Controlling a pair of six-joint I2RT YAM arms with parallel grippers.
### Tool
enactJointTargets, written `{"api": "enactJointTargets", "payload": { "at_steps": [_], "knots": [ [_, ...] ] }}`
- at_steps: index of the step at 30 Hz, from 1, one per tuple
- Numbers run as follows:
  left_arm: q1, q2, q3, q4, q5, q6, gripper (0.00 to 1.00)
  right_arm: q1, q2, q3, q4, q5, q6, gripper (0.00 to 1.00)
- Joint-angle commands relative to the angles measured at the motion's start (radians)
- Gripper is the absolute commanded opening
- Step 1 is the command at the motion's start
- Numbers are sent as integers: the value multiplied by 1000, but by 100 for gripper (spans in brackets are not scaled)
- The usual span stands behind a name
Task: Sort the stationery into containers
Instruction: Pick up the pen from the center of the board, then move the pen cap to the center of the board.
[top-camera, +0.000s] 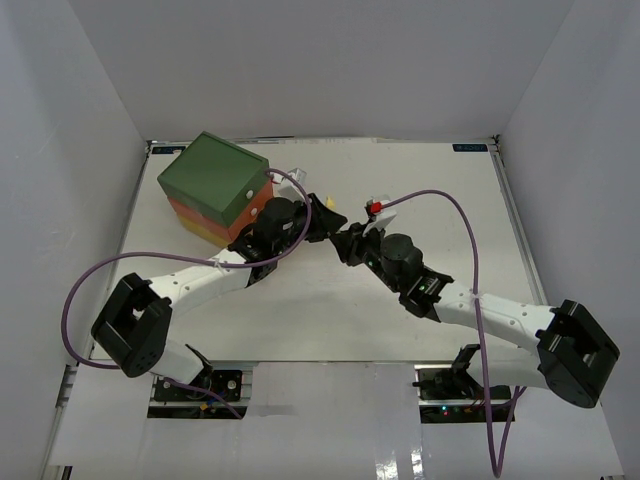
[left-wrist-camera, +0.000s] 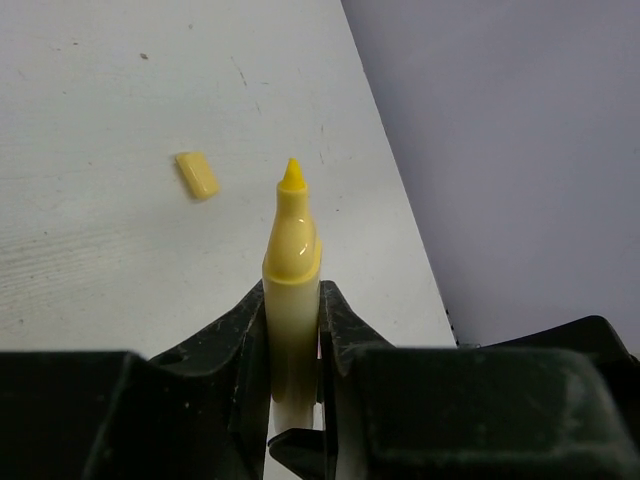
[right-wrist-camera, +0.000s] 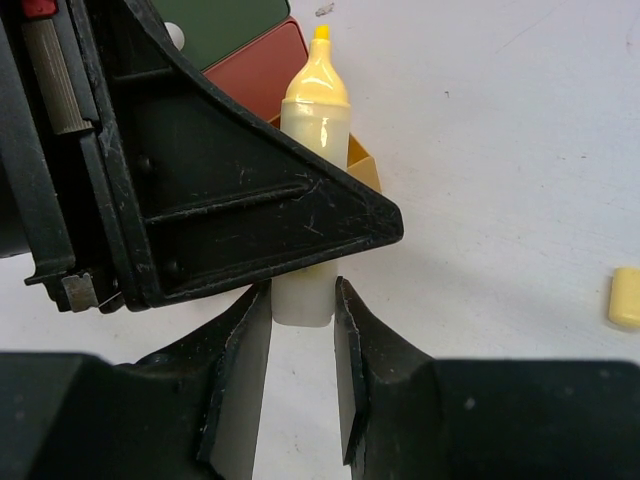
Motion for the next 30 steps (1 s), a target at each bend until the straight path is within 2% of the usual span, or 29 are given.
{"api": "enactJointTargets", "payload": {
  "at_steps": [1, 5, 6, 8, 10, 13, 15, 18, 20, 23, 24, 27, 30],
  "knots": [
    [-2, -31, -17, 42, 6, 14, 20, 4, -23, -1, 60, 23, 4, 19],
    [-1, -49, -24, 51, 17, 77, 15, 4, -32, -15, 52, 23, 4, 32],
    [1, -61, -26, 51, 17, 98, 13, 4, -35, -18, 47, 23, 0, 41],
    [-1, -74, -20, 31, 12, 149, 12, 5, -52, -24, 18, 28, -4, 48],
    [8, -92, -14, 2, 12, 261, 10, 5, -78, -47, -5, 35, -13, 60],
    [25, -115, -17, -27, 40, 341, 9, 2, -110, -86, -35, 55, -15, 76],
    [65, -132, -14, -70, 84, 404, 8, 1, -143, -101, -80, 92, -23, 82],
    [129, -138, 5, -171, 191, 471, 8, -25, -164, -101, -159, 164, -42, 87],
    [171, -134, 39, -275, 266, 548, 7, -63, -155, -66, -215, 154, -52, 90],
    [197, -131, 89, -426, 302, 674, 4, -194, -111, -5, -311, 51, -50, 87],
    [211, -137, 100, -454, 323, 703, 2, -256, -97, 8, -334, 29, -47, 83],
    [231, -179, 100, -503, 371, 793, 0, -330, -34, 64, -341, -23, -87, 79],
    [231, -218, 68, -500, 399, 852, 0, -387, 78, 185, -428, -97, -102, 79]
  ]
}}
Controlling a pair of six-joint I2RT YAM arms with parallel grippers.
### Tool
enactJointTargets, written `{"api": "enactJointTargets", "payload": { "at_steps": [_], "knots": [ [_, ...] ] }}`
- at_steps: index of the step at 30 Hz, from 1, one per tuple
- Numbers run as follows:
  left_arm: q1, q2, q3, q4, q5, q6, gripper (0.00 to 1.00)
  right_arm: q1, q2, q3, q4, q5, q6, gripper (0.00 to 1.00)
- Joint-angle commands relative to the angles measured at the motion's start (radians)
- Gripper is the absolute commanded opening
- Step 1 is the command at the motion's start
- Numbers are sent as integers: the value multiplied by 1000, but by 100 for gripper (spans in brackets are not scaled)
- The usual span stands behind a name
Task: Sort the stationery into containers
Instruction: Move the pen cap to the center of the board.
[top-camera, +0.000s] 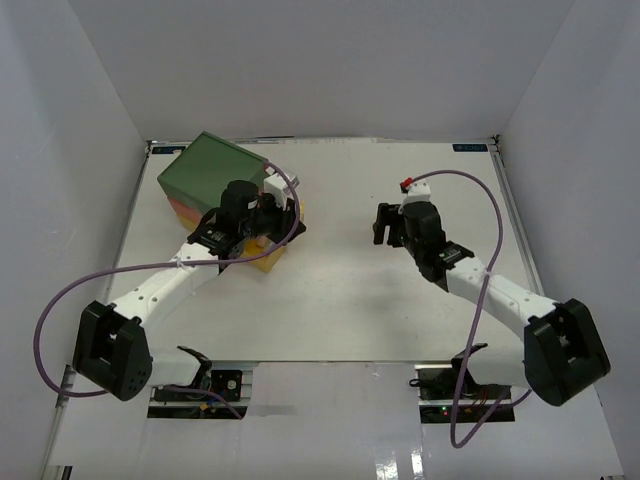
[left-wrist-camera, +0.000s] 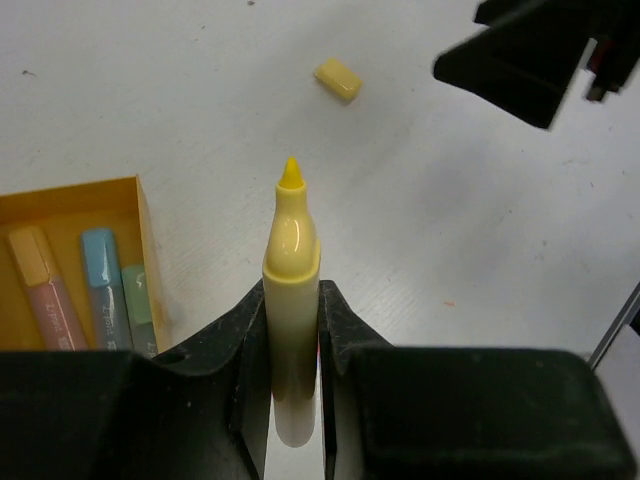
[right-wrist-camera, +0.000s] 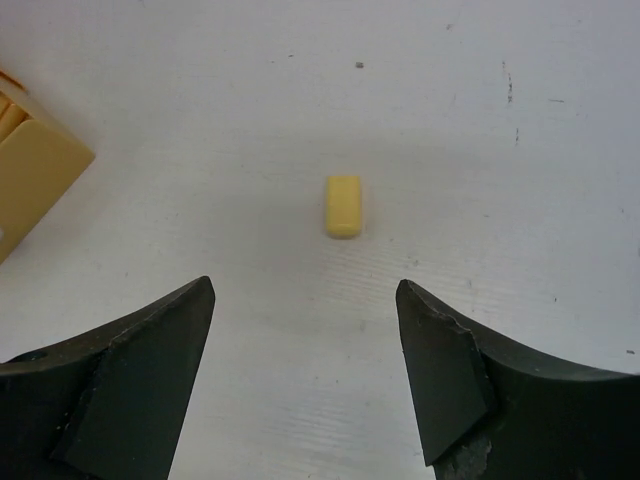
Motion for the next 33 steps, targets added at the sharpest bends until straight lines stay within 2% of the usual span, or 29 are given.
{"api": "enactJointTargets", "payload": {
  "at_steps": [1, 6, 10, 16, 28, 33],
  "knots": [
    [5, -105, -8, -55, 95, 130, 0, -52, 124, 154, -108, -100, -45, 79],
    [5, -159, -96, -2, 70, 106, 1, -92, 289, 295, -159, -156, -71, 79],
    [5, -180, -102, 3, -5, 95, 1, -112, 440, 372, -220, -185, -88, 78],
    [5, -191, -100, 6, -75, 53, 1, -120, 580, 442, -253, -223, -154, 76],
    [5, -191, -102, 4, -80, 52, 2, -118, 712, 535, -262, -263, -272, 76],
    [5, -186, -100, 6, -74, 47, 2, -113, 718, 519, -254, -355, -342, 74]
  ]
}}
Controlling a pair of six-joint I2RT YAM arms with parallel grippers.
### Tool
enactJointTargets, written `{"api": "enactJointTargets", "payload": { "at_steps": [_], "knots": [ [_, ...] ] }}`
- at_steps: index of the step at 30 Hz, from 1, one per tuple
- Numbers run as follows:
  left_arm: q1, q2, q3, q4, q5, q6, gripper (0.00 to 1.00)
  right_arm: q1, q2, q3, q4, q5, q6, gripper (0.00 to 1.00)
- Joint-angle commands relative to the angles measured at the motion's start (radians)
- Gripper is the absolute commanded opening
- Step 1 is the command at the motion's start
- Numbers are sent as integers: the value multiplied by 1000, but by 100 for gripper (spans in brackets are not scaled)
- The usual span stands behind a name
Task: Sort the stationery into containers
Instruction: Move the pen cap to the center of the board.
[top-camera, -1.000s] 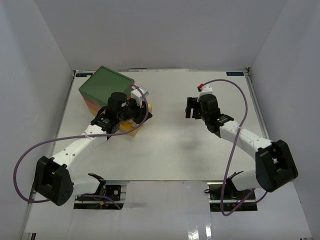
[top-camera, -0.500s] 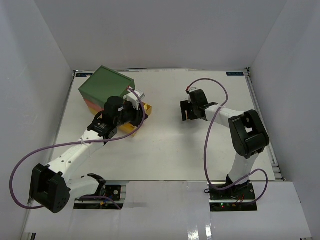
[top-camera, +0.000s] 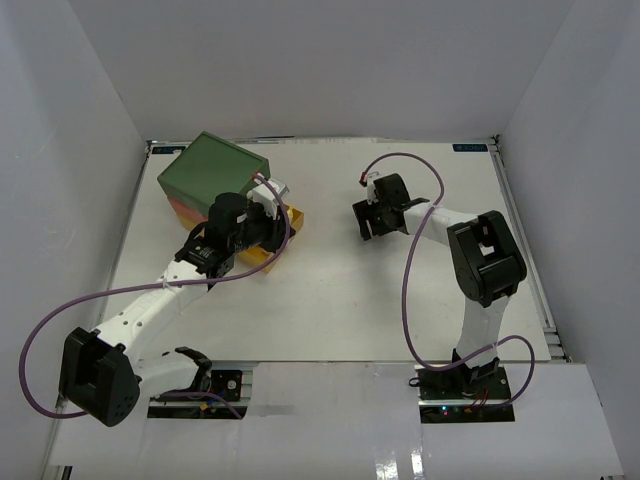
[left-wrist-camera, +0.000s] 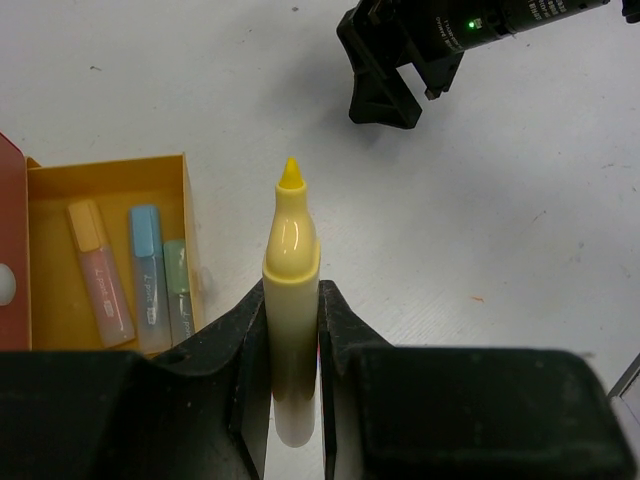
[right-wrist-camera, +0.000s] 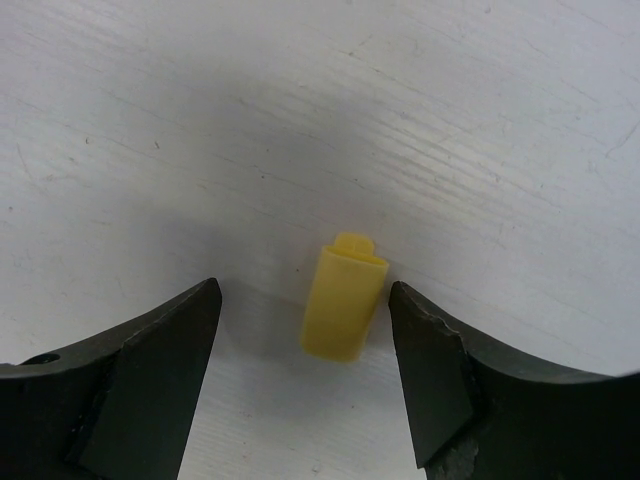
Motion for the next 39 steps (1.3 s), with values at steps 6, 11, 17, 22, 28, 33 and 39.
{"api": "enactJointTargets", "payload": {
  "at_steps": [6, 11, 17, 22, 28, 33, 39],
  "knots": [
    [3, -28, -1, 17, 3, -11, 2, 58, -18, -56, 29, -185, -177, 71],
    [3, -27, -1, 19, 7, -13, 2, 125, -47, -104, 14, -208, -274, 72],
    [3, -28, -1, 19, 14, -16, 2, 194, -108, -187, -26, -198, -340, 73],
    [3, -22, -1, 19, 24, -16, 2, 214, -172, -246, -28, -138, -328, 73],
    [3, -19, -1, 19, 27, -21, 2, 210, -182, -254, -31, 6, -286, 73],
    [3, -19, -4, 17, 20, -21, 2, 193, -157, -245, -28, 60, -259, 72],
    [3, -14, -3, 17, 18, -21, 2, 139, -163, -245, -28, 86, -225, 72]
  ]
}}
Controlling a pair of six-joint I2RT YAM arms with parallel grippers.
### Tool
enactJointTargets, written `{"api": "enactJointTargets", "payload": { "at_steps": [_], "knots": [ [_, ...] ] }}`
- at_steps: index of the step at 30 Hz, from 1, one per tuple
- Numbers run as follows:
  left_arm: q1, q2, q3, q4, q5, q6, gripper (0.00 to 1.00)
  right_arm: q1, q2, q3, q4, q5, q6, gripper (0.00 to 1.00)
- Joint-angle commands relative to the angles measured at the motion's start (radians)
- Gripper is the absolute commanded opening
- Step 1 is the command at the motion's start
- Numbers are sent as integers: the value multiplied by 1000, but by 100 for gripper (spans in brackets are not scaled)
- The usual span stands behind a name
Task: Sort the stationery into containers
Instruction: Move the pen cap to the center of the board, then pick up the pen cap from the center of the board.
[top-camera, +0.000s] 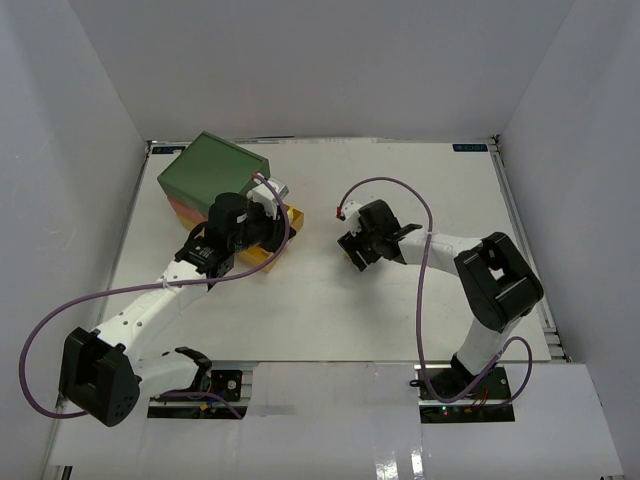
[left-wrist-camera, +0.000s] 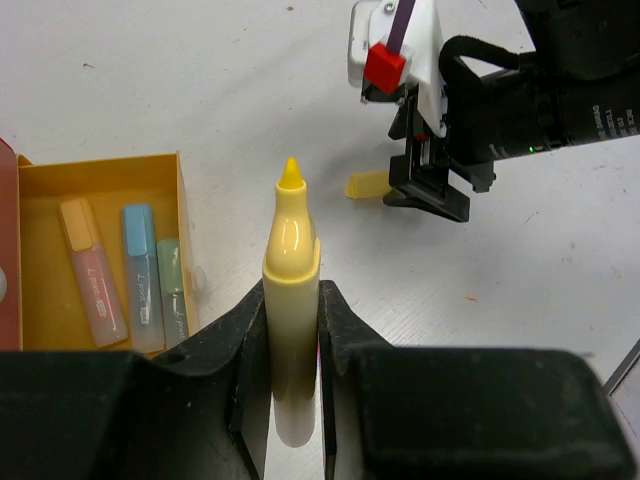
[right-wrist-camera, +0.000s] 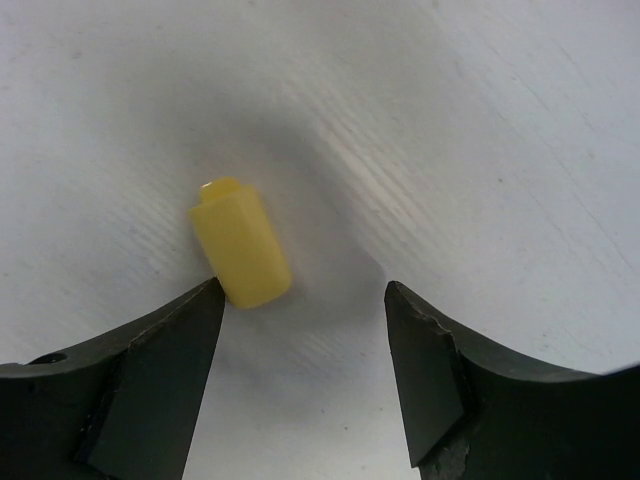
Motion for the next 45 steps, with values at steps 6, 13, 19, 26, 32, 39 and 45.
{"api": "enactJointTargets", "payload": {
  "at_steps": [6, 13, 19, 26, 32, 39, 45],
  "knots": [
    [3, -18, -3, 14, 3, -5, 2, -78, 36, 33, -65, 103, 31, 71],
    [3, -16, -3, 14, -2, -7, 2, -84, 105, 131, -71, 94, 73, 70],
    [1, -18, -1, 11, -3, -7, 2, -86, 71, 169, -117, 126, 124, 67],
    [3, -18, 2, 8, 3, -13, 2, -86, -44, 117, -143, 95, 107, 67],
    [3, -19, 2, 7, 0, -11, 2, -84, -98, 125, -151, -97, -27, 69],
    [3, -42, -1, 7, -23, -8, 2, -77, 40, 303, -353, -192, -136, 69],
    [3, -50, -3, 10, -32, -8, 2, -46, 85, 341, -367, -207, -157, 69]
  ]
}}
